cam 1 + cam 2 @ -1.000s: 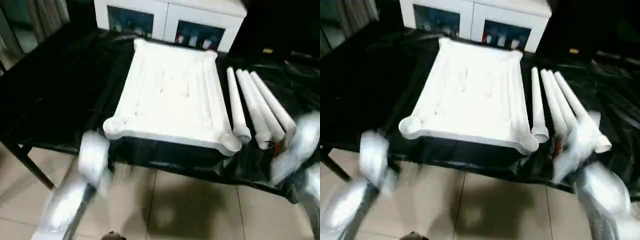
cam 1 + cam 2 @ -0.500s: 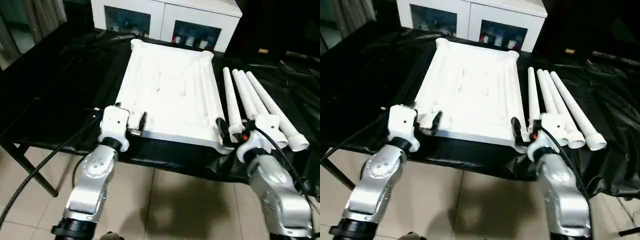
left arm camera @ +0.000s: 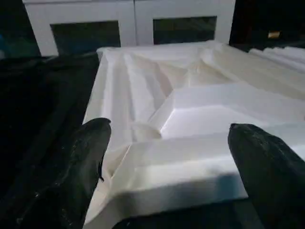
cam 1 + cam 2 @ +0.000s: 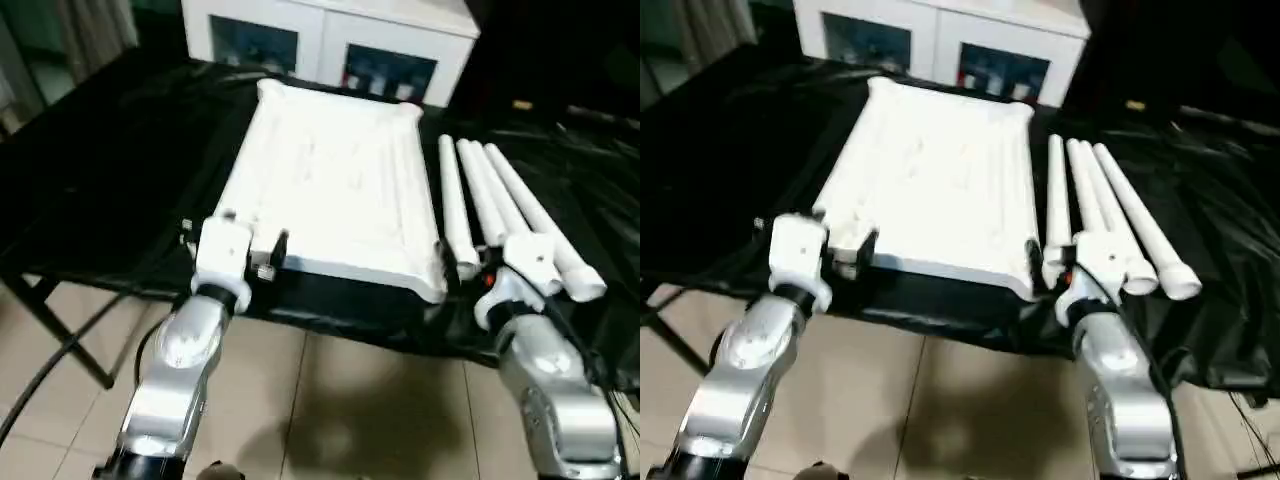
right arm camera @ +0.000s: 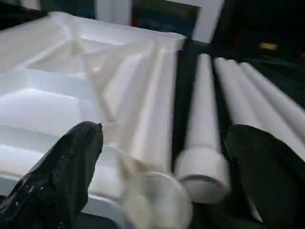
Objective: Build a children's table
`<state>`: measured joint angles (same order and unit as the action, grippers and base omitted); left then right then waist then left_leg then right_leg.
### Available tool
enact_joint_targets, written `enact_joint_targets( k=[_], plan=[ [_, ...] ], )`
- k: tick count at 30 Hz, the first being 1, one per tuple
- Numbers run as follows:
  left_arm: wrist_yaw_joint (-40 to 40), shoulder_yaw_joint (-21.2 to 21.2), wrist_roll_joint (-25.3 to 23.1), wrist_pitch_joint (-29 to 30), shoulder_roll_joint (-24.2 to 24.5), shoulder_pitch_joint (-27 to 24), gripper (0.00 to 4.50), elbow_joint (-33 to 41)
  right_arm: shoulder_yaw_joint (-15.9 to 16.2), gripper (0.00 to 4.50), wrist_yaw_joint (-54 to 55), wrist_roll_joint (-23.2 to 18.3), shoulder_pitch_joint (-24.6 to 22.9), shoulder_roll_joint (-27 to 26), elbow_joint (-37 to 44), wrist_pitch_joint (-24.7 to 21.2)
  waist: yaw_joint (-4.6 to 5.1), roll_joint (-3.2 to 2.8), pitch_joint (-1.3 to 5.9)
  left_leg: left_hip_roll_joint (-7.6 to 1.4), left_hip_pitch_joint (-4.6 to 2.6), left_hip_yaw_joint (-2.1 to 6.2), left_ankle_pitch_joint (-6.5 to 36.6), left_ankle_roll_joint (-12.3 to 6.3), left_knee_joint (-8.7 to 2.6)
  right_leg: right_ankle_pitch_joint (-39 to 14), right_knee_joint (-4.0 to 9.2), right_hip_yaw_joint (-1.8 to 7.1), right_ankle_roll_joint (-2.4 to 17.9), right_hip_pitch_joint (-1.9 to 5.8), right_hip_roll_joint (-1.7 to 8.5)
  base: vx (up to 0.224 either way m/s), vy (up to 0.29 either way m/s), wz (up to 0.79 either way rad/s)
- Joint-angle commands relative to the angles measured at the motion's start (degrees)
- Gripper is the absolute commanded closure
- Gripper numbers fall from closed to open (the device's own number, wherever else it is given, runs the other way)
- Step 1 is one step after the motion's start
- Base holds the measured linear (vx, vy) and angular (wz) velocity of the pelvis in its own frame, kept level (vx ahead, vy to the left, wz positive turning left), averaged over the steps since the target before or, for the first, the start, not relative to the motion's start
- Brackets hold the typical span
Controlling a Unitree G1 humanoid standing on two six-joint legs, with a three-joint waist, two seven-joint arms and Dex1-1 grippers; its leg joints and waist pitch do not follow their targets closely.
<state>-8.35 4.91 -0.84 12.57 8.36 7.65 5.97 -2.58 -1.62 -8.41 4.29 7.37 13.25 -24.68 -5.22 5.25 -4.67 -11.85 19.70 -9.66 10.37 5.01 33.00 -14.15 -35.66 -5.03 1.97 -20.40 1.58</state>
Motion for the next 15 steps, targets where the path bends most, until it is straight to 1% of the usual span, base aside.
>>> enact_joint_targets(
  k=[1,2,3,4,5,6,7,8,9,10,11,12,13,14,15],
  plan=[
    [-0.45,0.72,0.14,0.50,-0.32,0.70,0.09,1.37,0.51,0.00,-1.04,-0.17,0.23,0.77,0.33,-0.26,0.28,-0.82,2.00,-1.79,-3.28,0.83,30.26,-0.33,-4.32,-32.23,8.20,2.64,1.76,1.61,5.29,0.000,0.000,0.00],
    [-0.46,0.91,-0.23,0.51,-0.10,0.89,0.09,1.33,1.09,0.00,-1.72,0.13,0.22,0.95,0.47,-0.37,0.62,-2.18,1.67,-2.93,-9.44,-0.46,34.38,1.75,-3.69,-35.32,9.43,3.44,2.11,-1.86,3.22,0.025,0.037,-0.19],
    [-0.48,1.13,-0.64,0.59,0.21,0.98,0.09,1.38,1.16,0.00,-2.08,0.11,0.21,0.77,0.55,-0.42,1.43,-1.03,1.10,-5.01,-11.38,0.91,39.88,3.12,-5.07,-30.72,6.63,1.50,3.06,-2.75,2.24,0.025,0.037,-0.19],
    [-0.60,1.47,-1.21,0.60,0.69,1.06,0.09,1.43,1.14,0.00,-2.31,-0.04,0.20,0.56,0.65,-0.32,1.27,-1.28,1.30,-6.62,-11.25,1.50,41.76,3.31,-6.43,-27.10,4.70,1.33,3.29,-2.26,2.96,0.052,0.044,-0.59],
    [-0.71,1.76,-1.68,0.61,1.08,1.11,0.09,1.48,1.12,0.00,-2.49,-0.17,0.19,0.41,0.72,-0.23,1.41,-1.29,1.65,-7.92,-10.56,1.44,42.49,3.14,-8.16,-20.20,1.97,1.35,4.17,-1.65,4.25,0.058,0.022,-0.82],
    [-1.30,1.83,-2.05,0.92,1.87,0.88,0.09,2.18,1.79,0.00,-3.00,0.15,0.31,0.58,1.12,0.28,1.43,0.52,1.92,-5.03,-5.42,2.70,39.32,0.22,-7.94,-17.13,2.98,1.53,3.02,2.15,5.40,0.058,0.022,-0.82],
    [-1.54,1.70,-1.97,1.06,2.06,0.79,0.09,2.52,2.08,0.00,-3.18,0.27,0.38,0.66,1.24,0.35,-0.24,0.75,3.42,1.16,0.14,-0.31,26.20,-2.69,-3.19,-25.62,6.95,5.52,-1.20,8.06,7.46,0.059,0.001,-0.51],
    [-1.67,1.56,-1.80,1.11,2.12,0.73,0.09,2.75,2.26,0.00,-3.31,0.27,0.44,0.68,1.25,0.28,-1.71,0.55,3.69,1.78,1.61,0.57,13.03,-4.84,1.18,-35.75,9.39,8.41,-0.78,9.37,11.67,0.111,0.003,-0.18],
    [-1.87,1.16,-1.45,1.39,2.15,0.69,0.09,3.26,2.65,0.00,-3.43,0.34,0.60,0.76,1.15,0.06,-1.97,0.51,3.99,1.86,2.99,1.50,9.13,-5.72,2.51,-34.93,9.12,8.90,0.87,10.44,11.95,0.111,0.003,-0.18],
    [-1.81,1.04,-1.47,1.48,2.17,0.70,0.09,3.39,2.72,0.00,-3.37,0.45,0.67,0.76,1.04,0.10,-2.03,0.30,4.16,1.61,4.08,2.11,3.40,-6.33,2.28,-25.85,8.40,7.64,4.24,10.41,9.94,0.143,0.025,-0.10],
    [-1.78,0.81,-1.44,1.64,2.23,0.76,0.09,3.56,2.78,0.00,-3.32,0.38,0.78,0.66,0.81,0.20,-1.28,-1.29,3.72,0.27,2.84,2.03,-1.34,-6.30,-1.40,-16.50,7.30,3.60,5.49,8.33,6.43,0.153,0.062,-0.06],
    [-1.76,0.61,-1.43,1.77,2.32,0.82,0.09,3.67,2.88,0.00,-3.36,0.40,0.84,0.69,0.52,0.42,-0.61,-2.27,3.31,-0.64,0.83,2.58,0.62,-6.74,-3.24,-15.07,6.80,2.02,4.71,6.70,4.56,0.153,0.062,-0.06],
    [-1.73,0.47,-1.44,1.83,2.40,0.83,0.09,3.76,3.01,0.00,-3.39,0.59,0.88,0.82,0.36,0.67,1.06,-3.13,4.14,-2.83,-3.69,5.98,1.04,-10.28,-4.31,-9.80,3.00,0.04,3.02,4.69,2.17,0.214,0.046,0.01],
    [-1.69,0.24,-1.22,1.88,2.51,0.76,0.09,3.98,3.05,0.00,-3.73,0.48,0.88,0.82,0.26,0.75,3.39,-2.52,4.69,-6.55,-10.54,10.38,5.48,-18.22,-4.59,-9.10,-1.75,0.09,2.07,-1.28,2.76,0.247,0.018,0.05],
    [-1.67,0.18,-1.15,1.90,2.55,0.72,0.09,4.05,3.05,0.00,-3.84,0.45,0.86,0.81,0.27,0.76,3.53,-2.50,4.78,-7.28,-11.58,11.79,3.36,-22.90,-4.14,-9.17,-3.72,0.35,-0.06,-2.92,2.94,0.247,0.018,0.05]
  ],
)
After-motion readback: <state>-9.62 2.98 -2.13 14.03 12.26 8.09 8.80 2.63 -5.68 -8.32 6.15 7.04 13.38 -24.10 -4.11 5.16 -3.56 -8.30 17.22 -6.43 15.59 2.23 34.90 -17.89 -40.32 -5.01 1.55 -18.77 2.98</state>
